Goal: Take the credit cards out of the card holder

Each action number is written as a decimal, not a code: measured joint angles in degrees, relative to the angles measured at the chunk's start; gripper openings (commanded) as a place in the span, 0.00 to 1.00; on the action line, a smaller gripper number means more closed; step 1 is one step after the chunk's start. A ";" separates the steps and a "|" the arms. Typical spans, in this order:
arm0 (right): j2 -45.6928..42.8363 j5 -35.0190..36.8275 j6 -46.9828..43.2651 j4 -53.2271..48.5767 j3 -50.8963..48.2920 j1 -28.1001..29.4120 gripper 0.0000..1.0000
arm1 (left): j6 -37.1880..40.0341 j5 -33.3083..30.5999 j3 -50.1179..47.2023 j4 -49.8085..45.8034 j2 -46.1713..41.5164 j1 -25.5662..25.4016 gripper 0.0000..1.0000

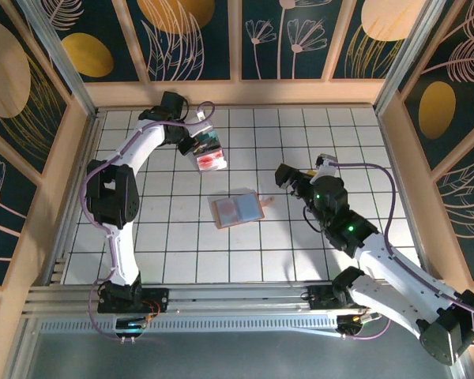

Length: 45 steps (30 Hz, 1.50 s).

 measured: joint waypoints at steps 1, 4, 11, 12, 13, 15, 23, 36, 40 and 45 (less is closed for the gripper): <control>0.00 0.00 0.00 0.00 0.00 0.00 0.99 | 0.17 -0.09 0.33 0.02 0.35 0.00 0.00; 0.00 0.00 0.00 -0.02 0.00 0.00 0.99 | 0.61 -0.07 2.08 -0.20 1.81 0.00 0.00; 0.00 0.00 0.00 -0.02 0.00 0.00 0.99 | 1.75 -0.07 5.88 -0.87 4.63 0.00 0.00; 0.00 0.00 0.00 -0.02 0.00 0.00 0.99 | 1.90 -0.07 6.21 -1.14 4.94 0.00 0.00; -0.02 0.00 0.00 -0.02 0.00 0.00 0.99 | 2.03 -0.07 6.60 -1.46 5.31 0.00 0.00; -0.11 0.00 0.00 -0.02 0.00 0.00 0.99 | 2.36 -0.11 7.17 -1.86 5.99 0.00 0.00; -0.48 0.00 0.00 -0.02 0.00 0.00 0.99 | 2.67 -0.42 7.87 -3.26 8.37 -0.22 0.12; -0.48 -0.04 -0.20 -0.02 0.00 0.44 0.99 | -0.33 -0.94 9.25 -1.70 6.95 -0.28 0.20; -0.33 -0.04 -0.26 -0.02 0.00 0.92 0.99 | -2.40 -0.98 4.31 2.19 1.25 -0.35 0.33; 2.49 0.02 -0.92 -0.85 0.85 2.32 0.99 | -8.11 -1.79 -8.35 11.87 -11.56 -0.35 0.60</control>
